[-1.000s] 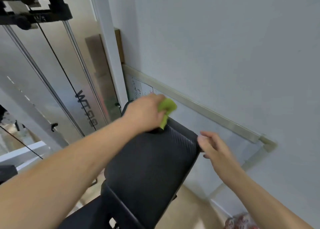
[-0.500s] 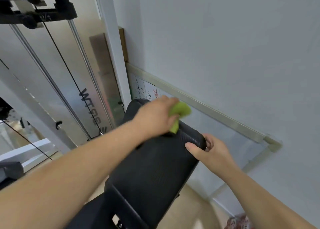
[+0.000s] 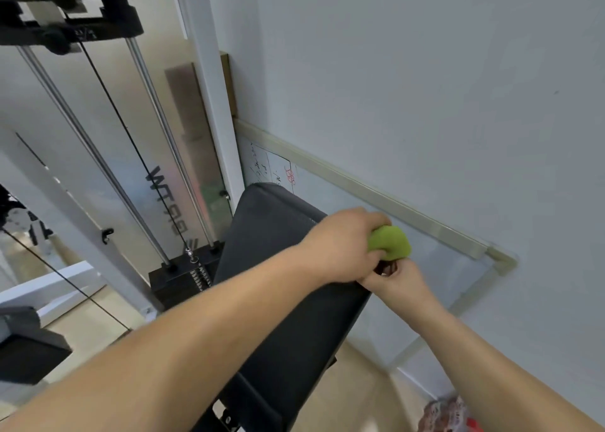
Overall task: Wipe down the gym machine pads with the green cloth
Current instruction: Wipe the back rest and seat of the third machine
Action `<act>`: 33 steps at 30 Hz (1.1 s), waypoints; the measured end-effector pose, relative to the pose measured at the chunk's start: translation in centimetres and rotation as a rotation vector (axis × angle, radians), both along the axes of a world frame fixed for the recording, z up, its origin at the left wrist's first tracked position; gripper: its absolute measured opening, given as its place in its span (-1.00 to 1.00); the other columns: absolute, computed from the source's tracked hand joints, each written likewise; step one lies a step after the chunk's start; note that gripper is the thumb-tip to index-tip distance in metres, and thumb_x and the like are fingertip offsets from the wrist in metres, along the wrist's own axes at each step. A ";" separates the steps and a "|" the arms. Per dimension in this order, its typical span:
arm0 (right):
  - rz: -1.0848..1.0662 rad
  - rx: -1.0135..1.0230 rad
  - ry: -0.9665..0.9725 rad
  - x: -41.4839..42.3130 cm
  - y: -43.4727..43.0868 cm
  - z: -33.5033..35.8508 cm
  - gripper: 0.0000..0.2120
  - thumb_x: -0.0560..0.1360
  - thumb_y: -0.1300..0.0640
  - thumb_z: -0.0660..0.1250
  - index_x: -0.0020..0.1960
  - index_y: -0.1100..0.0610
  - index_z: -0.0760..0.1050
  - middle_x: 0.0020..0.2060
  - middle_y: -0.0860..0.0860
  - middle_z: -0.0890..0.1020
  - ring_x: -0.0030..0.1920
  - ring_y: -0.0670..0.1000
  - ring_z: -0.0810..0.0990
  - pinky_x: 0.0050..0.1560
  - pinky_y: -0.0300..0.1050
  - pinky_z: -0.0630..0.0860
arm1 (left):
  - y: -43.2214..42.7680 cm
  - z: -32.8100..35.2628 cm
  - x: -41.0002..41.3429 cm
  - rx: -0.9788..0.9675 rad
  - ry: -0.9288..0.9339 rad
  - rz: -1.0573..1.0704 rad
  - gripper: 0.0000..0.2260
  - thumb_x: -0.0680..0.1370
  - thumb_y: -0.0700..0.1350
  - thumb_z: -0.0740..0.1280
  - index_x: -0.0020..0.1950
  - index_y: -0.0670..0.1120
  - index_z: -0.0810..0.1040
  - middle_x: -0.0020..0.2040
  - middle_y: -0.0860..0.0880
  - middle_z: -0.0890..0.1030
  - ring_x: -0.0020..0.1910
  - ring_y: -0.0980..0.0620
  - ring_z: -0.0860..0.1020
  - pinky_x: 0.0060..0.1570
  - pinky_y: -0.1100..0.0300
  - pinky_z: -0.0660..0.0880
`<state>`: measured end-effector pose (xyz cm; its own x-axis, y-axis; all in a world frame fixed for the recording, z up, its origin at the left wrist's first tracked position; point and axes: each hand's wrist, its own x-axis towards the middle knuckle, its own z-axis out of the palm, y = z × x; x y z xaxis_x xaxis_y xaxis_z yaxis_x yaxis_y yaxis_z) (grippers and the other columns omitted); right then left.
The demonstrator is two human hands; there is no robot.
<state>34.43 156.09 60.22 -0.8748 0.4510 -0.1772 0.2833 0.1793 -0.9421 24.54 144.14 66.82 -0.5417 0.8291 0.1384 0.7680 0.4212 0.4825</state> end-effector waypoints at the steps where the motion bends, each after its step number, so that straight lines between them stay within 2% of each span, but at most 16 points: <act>1: 0.017 0.056 -0.036 0.0 0.0 0.5 -0.77 0.41 0.11 0.62 -0.03 0.07 0.61 -0.25 -0.16 0.67 -0.19 -0.09 0.61 -0.19 -0.24 0.47 | -0.6 0.2 -1.3 -0.005 0.011 0.011 -0.57 0.53 0.02 0.41 0.40 0.08 0.48 0.19 -0.05 0.57 0.20 -0.11 0.55 0.19 0.00 0.51; 4: 0.109 0.267 -0.179 0.2 0.8 2.4 -0.44 0.28 -0.23 0.65 0.17 -0.06 0.56 0.01 -0.18 0.66 -0.05 -0.19 0.64 -0.06 -0.27 0.52 | -3.7 -0.1 -6.8 0.010 0.076 0.266 -0.52 0.57 0.04 0.37 0.49 0.04 0.42 0.32 -0.09 0.55 0.31 -0.14 0.52 0.30 0.00 0.46; 6: 0.106 0.322 -0.164 -0.1 0.6 4.1 -0.22 0.24 -0.36 0.59 0.37 -0.15 0.45 0.15 -0.17 0.60 0.09 -0.15 0.62 0.13 -0.14 0.56 | -6.0 -1.3 -8.3 0.199 0.007 0.485 -0.53 0.61 0.01 0.35 0.50 -0.02 0.40 0.34 -0.11 0.54 0.31 -0.14 0.51 0.29 0.04 0.44; 7: 0.081 0.340 -0.130 -0.7 0.3 4.8 -0.20 0.28 -0.38 0.55 0.43 -0.14 0.44 0.19 -0.17 0.60 0.13 -0.13 0.61 0.17 -0.11 0.54 | -6.7 -2.2 -7.6 0.322 -0.032 0.549 -0.54 0.61 -0.02 0.35 0.50 -0.05 0.39 0.34 -0.11 0.52 0.30 -0.12 0.50 0.28 0.05 0.43; 10: 0.107 0.491 -0.081 -4.4 -1.6 6.2 -0.40 0.47 -0.16 0.52 0.44 -0.03 0.48 0.27 -0.13 0.59 0.21 -0.07 0.60 0.17 -0.15 0.46 | -6.9 -5.7 -2.1 0.506 -0.012 0.483 -0.53 0.55 -0.17 0.40 0.45 -0.07 0.40 0.32 -0.07 0.41 0.24 -0.07 0.48 0.28 0.08 0.44; 13: 0.304 0.627 -0.132 -8.8 -4.1 7.1 -0.38 0.39 0.14 0.46 0.44 -0.06 0.50 0.34 -0.10 0.58 0.32 -0.03 0.56 0.30 -0.12 0.47 | -9.6 -8.5 -0.7 0.498 -0.018 0.311 -0.49 0.47 -0.27 0.42 0.40 -0.10 0.41 0.30 -0.05 0.35 0.22 -0.06 0.46 0.26 0.03 0.47; 14: 0.365 0.666 -0.157 -10.1 -5.0 7.4 -0.35 0.36 0.11 0.43 0.46 -0.08 0.49 0.36 -0.11 0.56 0.36 -0.04 0.53 0.34 -0.09 0.47 | -11.1 -9.3 -2.4 0.469 0.009 0.323 -0.49 0.47 -0.28 0.42 0.40 -0.09 0.42 0.30 -0.05 0.37 0.22 -0.07 0.46 0.27 0.00 0.46; 16: 0.415 0.726 -0.178 -12.1 -6.2 8.0 -0.36 0.36 -0.07 0.32 0.46 -0.13 0.48 0.38 -0.16 0.54 0.38 -0.06 0.50 0.39 -0.01 0.46 | -13.9 -9.9 -6.7 0.425 -0.018 0.517 -0.54 0.52 -0.23 0.40 0.41 -0.06 0.43 0.31 -0.04 0.42 0.23 -0.11 0.49 0.29 -0.02 0.45; 18: 0.406 0.778 -0.171 -14.3 -7.2 7.8 -0.48 0.41 -0.20 0.28 0.36 -0.15 0.53 0.28 -0.17 0.61 0.30 -0.03 0.55 0.31 0.06 0.52 | -16.3 -9.2 -10.9 0.426 -0.169 0.805 -0.58 0.60 -0.11 0.37 0.46 -0.05 0.42 0.33 -0.07 0.45 0.26 -0.12 0.50 0.27 0.07 0.42; 19: 0.395 0.819 -0.167 -15.1 -7.6 7.4 -0.54 0.46 -0.24 0.31 0.31 -0.14 0.56 0.21 -0.14 0.64 0.24 0.01 0.58 0.25 0.07 0.55 | -16.5 -8.6 -12.3 0.455 -0.223 0.857 -0.58 0.62 -0.06 0.36 0.47 -0.04 0.41 0.35 -0.07 0.46 0.28 -0.07 0.49 0.25 0.12 0.39; 21: 0.330 0.906 -0.190 -16.8 -8.5 6.1 -0.54 0.49 -0.27 0.37 0.34 -0.13 0.55 0.19 -0.07 0.62 0.23 0.08 0.59 0.18 0.09 0.57 | -14.9 -7.3 -13.9 0.543 -0.217 0.746 -0.57 0.62 -0.03 0.35 0.49 0.00 0.42 0.34 -0.02 0.48 0.25 0.06 0.45 0.25 0.20 0.32; 23: 0.241 0.959 -0.207 -17.4 -9.1 5.2 -0.56 0.49 -0.24 0.38 0.33 -0.14 0.56 0.13 -0.05 0.62 0.19 0.11 0.60 0.12 0.07 0.57 | -12.1 -6.9 -14.1 0.525 -0.136 0.598 -0.57 0.61 0.04 0.32 0.48 0.08 0.41 0.34 0.05 0.48 0.26 0.07 0.43 0.25 0.25 0.22; 25: 0.226 1.008 -0.213 -17.9 -9.3 5.0 -0.58 0.46 -0.23 0.38 0.28 -0.16 0.57 0.05 -0.06 0.65 0.13 0.12 0.62 0.06 0.04 0.58 | -10.3 -7.8 -14.4 0.503 -0.044 0.615 -0.56 0.59 0.12 0.27 0.47 0.10 0.41 0.33 0.06 0.49 0.28 0.00 0.44 0.23 0.25 0.17; 28: 0.167 0.997 -0.241 -18.1 -9.6 5.2 -0.53 0.44 -0.19 0.44 0.33 -0.14 0.57 0.16 -0.08 0.67 0.22 0.09 0.62 0.15 0.02 0.56 | -10.3 -9.7 -14.8 0.573 -0.009 0.652 -0.56 0.59 0.07 0.29 0.45 0.00 0.44 0.30 0.01 0.53 0.26 -0.03 0.46 0.26 0.17 0.27; 31: 0.125 0.982 -0.242 -17.9 -9.9 5.0 -0.50 0.45 -0.19 0.45 0.37 -0.14 0.55 0.24 -0.15 0.65 0.27 0.03 0.59 0.21 0.00 0.53 | -12.3 -11.6 -14.3 0.702 -0.204 0.718 -0.67 0.61 0.00 0.31 0.37 0.00 0.50 0.21 0.02 0.58 0.21 -0.01 0.50 0.26 0.04 0.40; 33: 0.125 0.981 -0.241 -17.6 -10.2 5.0 -0.50 0.48 -0.18 0.43 0.40 -0.14 0.53 0.26 -0.16 0.63 0.29 0.03 0.58 0.23 0.00 0.52 | -14.5 -14.3 -13.3 0.662 -0.340 0.804 -0.74 0.62 0.03 0.29 0.31 0.04 0.52 0.13 0.02 0.62 0.16 -0.03 0.55 0.16 0.04 0.46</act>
